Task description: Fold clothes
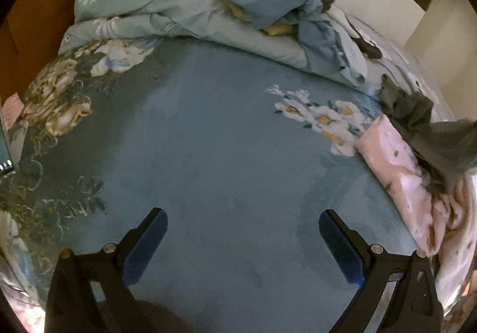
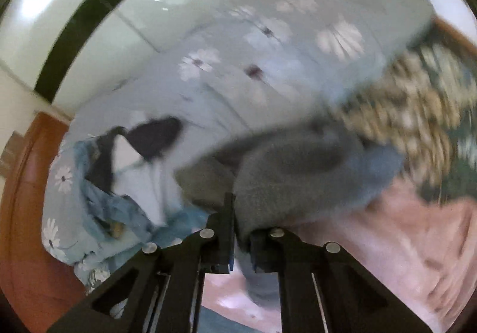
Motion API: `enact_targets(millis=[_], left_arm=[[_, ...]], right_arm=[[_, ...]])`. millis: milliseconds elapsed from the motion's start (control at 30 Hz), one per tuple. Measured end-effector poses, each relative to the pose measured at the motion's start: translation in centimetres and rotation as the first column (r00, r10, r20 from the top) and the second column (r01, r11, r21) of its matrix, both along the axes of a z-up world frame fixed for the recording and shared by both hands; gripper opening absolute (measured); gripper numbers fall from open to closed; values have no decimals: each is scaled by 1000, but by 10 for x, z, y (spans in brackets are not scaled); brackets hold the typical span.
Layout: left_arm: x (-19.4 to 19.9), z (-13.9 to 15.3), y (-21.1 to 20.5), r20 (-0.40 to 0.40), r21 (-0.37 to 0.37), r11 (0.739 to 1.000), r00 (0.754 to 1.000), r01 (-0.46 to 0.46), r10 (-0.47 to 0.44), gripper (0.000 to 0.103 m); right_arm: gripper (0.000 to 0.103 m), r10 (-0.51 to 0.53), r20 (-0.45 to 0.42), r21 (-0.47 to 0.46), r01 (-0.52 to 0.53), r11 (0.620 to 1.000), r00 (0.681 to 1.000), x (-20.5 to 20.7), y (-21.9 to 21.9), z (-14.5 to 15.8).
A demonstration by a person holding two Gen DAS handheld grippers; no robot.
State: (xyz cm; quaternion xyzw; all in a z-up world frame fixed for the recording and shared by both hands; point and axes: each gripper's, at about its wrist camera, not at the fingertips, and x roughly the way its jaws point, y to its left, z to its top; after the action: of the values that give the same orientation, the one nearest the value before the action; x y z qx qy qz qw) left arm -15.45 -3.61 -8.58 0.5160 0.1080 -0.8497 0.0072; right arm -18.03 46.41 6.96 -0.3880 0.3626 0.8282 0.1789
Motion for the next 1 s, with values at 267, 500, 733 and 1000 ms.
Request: enact_targets(millis=[267, 500, 733, 1000], left_arm=[[-22, -20, -11, -55, 24, 999, 997, -45, 47, 103], [-28, -29, -24, -63, 68, 995, 995, -68, 73, 103], [-32, -34, -36, -53, 109, 989, 993, -101, 108, 103], [-34, -37, -37, -53, 107, 988, 991, -115, 121, 103]], right_arm=[[7, 144, -212, 198, -102, 975, 967, -134, -50, 187], [7, 417, -325, 485, -229, 844, 849, -265, -197, 326], [8, 526, -87, 412, -450, 792, 846, -370, -304, 222], [9, 614, 174, 265, -637, 724, 770, -410, -375, 52]])
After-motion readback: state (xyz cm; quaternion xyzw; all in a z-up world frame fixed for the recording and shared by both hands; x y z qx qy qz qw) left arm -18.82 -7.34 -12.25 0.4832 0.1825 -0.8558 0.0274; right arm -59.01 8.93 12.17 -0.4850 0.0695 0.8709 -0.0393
